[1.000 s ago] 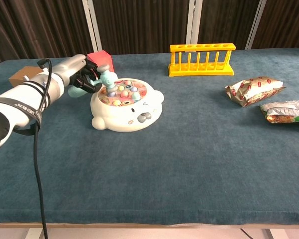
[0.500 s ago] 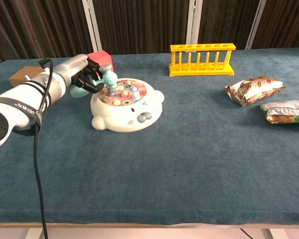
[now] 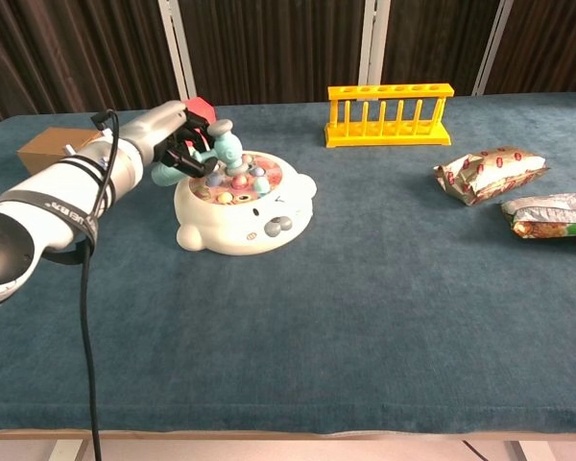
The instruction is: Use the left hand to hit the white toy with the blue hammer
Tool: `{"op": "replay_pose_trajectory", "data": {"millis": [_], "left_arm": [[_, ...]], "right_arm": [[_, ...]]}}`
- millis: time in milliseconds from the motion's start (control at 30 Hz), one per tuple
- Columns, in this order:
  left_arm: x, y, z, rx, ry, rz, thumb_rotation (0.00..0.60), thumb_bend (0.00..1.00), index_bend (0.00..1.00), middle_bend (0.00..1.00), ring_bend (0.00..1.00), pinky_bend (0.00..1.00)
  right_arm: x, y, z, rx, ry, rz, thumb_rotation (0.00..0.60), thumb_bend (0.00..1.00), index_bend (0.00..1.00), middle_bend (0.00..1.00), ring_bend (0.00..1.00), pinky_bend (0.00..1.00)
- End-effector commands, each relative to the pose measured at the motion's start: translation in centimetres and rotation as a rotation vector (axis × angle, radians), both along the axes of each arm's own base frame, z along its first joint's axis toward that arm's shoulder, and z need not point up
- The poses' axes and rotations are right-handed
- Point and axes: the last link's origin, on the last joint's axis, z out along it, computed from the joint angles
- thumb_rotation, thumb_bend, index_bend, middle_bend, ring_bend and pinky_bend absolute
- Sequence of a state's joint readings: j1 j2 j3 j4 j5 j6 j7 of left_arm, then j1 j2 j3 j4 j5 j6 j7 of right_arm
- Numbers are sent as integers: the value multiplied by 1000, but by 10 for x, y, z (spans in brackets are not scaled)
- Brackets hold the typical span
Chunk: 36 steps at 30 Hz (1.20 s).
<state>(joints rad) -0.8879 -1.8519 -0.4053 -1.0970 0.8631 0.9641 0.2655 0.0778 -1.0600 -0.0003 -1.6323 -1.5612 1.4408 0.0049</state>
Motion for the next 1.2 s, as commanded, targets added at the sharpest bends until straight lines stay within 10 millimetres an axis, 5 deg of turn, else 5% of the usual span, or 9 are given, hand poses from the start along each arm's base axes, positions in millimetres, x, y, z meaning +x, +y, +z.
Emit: {"op": "replay_pose_trajectory", "data": {"millis": [33,400,700,1000,1200], "left_arm": [[-1,0,-4,-7,8,3,600,842,589,955,991,1000],[-3,-2,-7,-19,17,-2,600,844,589,955,991,1000],[2,-16,28,56,-22,-70,600,842,590,956,991,1000],[-59,-64,46,71,40,-35,600,816,611,963,976,1000],[-92,-73,39,66,30,20,600,798,617,963,949,1000]], "right_arm": [[0,0,0,-1,0,-1,600,268,0,0,0,0],[0,0,-1,1,3,0,600,269,0,0,0,0],[0,-1,-2,7,8,0,600,268,0,0,0,0],[3,-1,-11,32,24,9,600,268,0,0,0,0],[5,-1,-15,38,31,15,600,269,0,0,0,0]]}}
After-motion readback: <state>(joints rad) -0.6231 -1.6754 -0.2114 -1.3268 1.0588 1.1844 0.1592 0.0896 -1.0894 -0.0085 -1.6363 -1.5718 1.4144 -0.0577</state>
